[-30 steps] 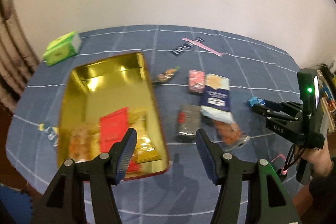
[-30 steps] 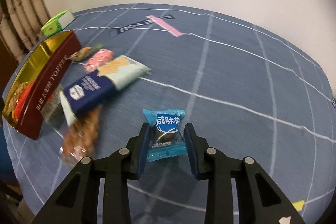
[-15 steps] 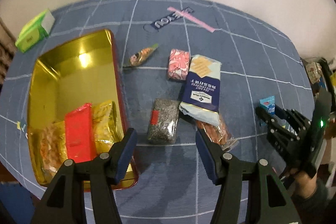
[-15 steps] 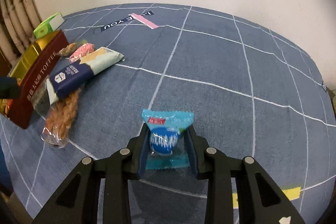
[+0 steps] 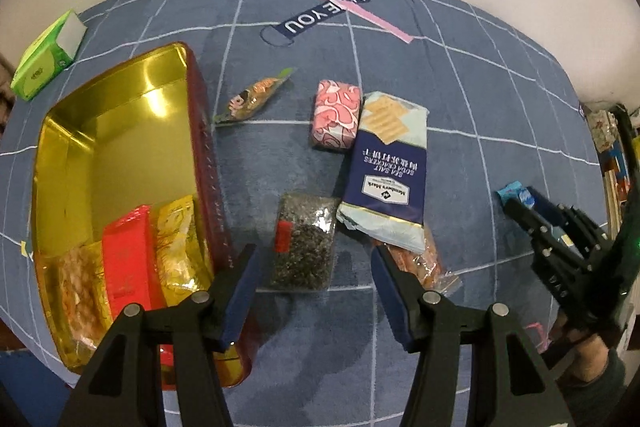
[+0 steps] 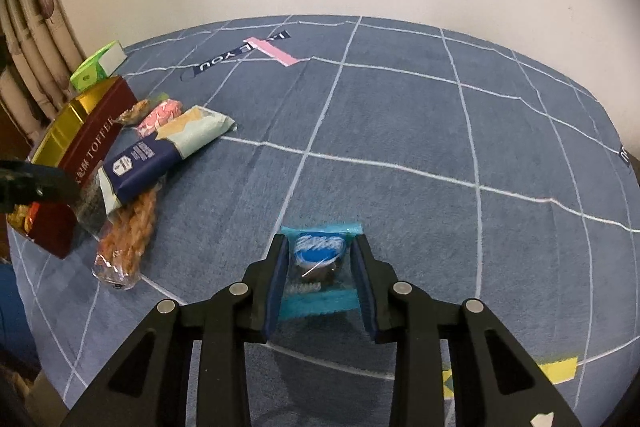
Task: Organize snacks
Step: 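Grasp the dark grey seed packet with the left gripper and lift it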
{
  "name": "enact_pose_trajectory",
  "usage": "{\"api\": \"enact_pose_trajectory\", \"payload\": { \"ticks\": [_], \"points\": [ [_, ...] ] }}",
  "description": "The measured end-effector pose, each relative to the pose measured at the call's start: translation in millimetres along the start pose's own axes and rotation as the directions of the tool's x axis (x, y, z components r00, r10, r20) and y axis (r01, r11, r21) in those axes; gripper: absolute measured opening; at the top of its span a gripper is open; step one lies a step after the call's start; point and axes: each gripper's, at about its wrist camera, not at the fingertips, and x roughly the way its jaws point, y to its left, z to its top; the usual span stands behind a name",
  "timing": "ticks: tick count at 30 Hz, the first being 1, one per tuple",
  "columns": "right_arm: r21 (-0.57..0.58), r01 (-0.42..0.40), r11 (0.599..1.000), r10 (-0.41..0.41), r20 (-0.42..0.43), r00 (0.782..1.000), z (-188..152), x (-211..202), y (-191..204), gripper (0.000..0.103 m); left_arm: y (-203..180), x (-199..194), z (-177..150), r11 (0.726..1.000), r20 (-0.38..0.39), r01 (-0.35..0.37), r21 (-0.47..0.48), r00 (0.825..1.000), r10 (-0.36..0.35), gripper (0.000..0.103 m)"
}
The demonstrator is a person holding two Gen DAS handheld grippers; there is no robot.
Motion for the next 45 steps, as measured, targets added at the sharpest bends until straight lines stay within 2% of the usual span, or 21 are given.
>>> {"api": "enact_pose_trajectory", "payload": {
  "ticks": [4, 8, 17, 19, 21, 22, 30, 35, 45],
  "points": [
    [-0.008, -0.029, 1.0, 0.029, 0.003, 1.0, 7, -2, 3, 0.032, 2, 7, -1, 1.0, -0.003, -0.023, 0.0, 1.0, 0.023, 0.058],
    [-0.014, -0.056, 0.998, 0.056, -0.007, 0.998, 11, -1, 4, 0.032, 4, 12, -2, 1.0, -0.005, -0.016, -0.001, 1.0, 0.016, 0.058],
    [-0.035, -0.033, 0.999, 0.032, -0.045, 0.999, 9, 10, 7, 0.037, 0, 26, -1, 1.0, 0.0, -0.008, 0.008, 1.0, 0.008, 0.058],
    [-0.026, -0.032, 0.999, 0.03, -0.046, 0.998, 7, 11, 6, 0.037, -2, 28, -1, 1.0, 0.008, -0.023, 0.013, 1.0, 0.023, 0.05],
    [-0.017, -0.035, 0.999, 0.034, -0.054, 0.998, 6, 14, 4, 0.037, -2, 29, -2, 0.999, 0.013, -0.026, 0.022, 1.0, 0.025, 0.038],
    [-0.013, -0.037, 0.999, 0.037, -0.05, 0.998, 5, 14, 4, 0.037, -2, 30, -2, 1.0, 0.011, -0.014, 0.02, 1.0, 0.014, 0.037],
    [-0.005, -0.028, 1.0, 0.028, -0.044, 0.999, 4, 13, 4, 0.033, -3, 30, -3, 1.0, 0.024, -0.011, 0.013, 1.0, 0.01, 0.036],
    [0.007, -0.02, 1.0, 0.021, -0.038, 0.999, 2, 10, 2, 0.029, 3, 28, -6, 0.999, 0.02, 0.025, -0.027, 0.999, -0.025, 0.035],
    [0.018, -0.015, 1.0, 0.015, -0.029, 0.999, -1, 5, 2, 0.026, 4, 16, -13, 0.999, 0.021, 0.024, -0.04, 1.0, -0.023, 0.035]
  ]
}}
